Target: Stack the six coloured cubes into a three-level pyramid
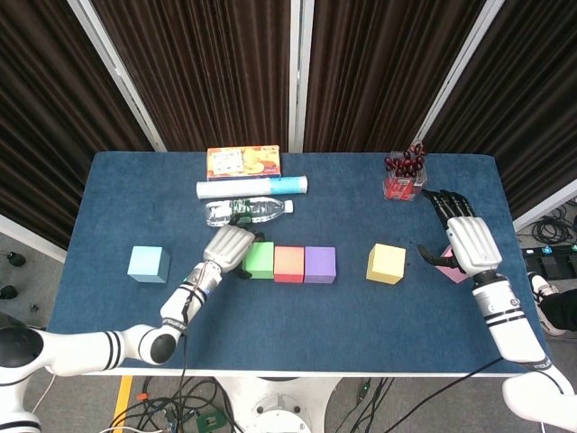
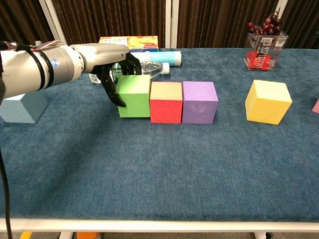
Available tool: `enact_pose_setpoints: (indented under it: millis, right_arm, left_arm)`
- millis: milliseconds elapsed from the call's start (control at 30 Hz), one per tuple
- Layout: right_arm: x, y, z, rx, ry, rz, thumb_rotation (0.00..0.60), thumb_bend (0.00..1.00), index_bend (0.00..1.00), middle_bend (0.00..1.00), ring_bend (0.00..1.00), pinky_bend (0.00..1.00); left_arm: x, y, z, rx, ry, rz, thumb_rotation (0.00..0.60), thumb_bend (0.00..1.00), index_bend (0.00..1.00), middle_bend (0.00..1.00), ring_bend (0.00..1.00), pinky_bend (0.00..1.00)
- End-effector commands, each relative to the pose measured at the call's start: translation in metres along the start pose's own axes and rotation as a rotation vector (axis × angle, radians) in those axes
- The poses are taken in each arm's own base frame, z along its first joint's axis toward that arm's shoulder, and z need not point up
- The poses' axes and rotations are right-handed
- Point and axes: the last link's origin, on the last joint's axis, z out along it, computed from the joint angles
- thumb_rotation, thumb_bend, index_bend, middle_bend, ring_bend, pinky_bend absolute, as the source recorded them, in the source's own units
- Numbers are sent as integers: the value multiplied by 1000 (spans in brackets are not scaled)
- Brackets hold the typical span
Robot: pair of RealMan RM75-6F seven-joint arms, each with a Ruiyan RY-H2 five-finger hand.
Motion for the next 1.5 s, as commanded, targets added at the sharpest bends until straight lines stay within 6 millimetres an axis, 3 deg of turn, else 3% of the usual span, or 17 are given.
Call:
enact_pose_setpoints:
  millis: [33,1033,1500]
  right_arm:
    - [0,0,0,-1,0,0,600,214,0,95,0,0]
    - [-3,4,1,-12,-7,-3,600,214,0,95,0,0]
    - [-4,6,2,-17,-11,-2,600,214,0,95,0,0]
  left_arm:
    - [-2,0,0,1,-4,4,600,130,387,459,273,41]
    - [-9,9,5,-5,-3,28,600,129,373,451,273,41]
    - [-12,12,5,-10,-11,37,600,130,307,393,272,40]
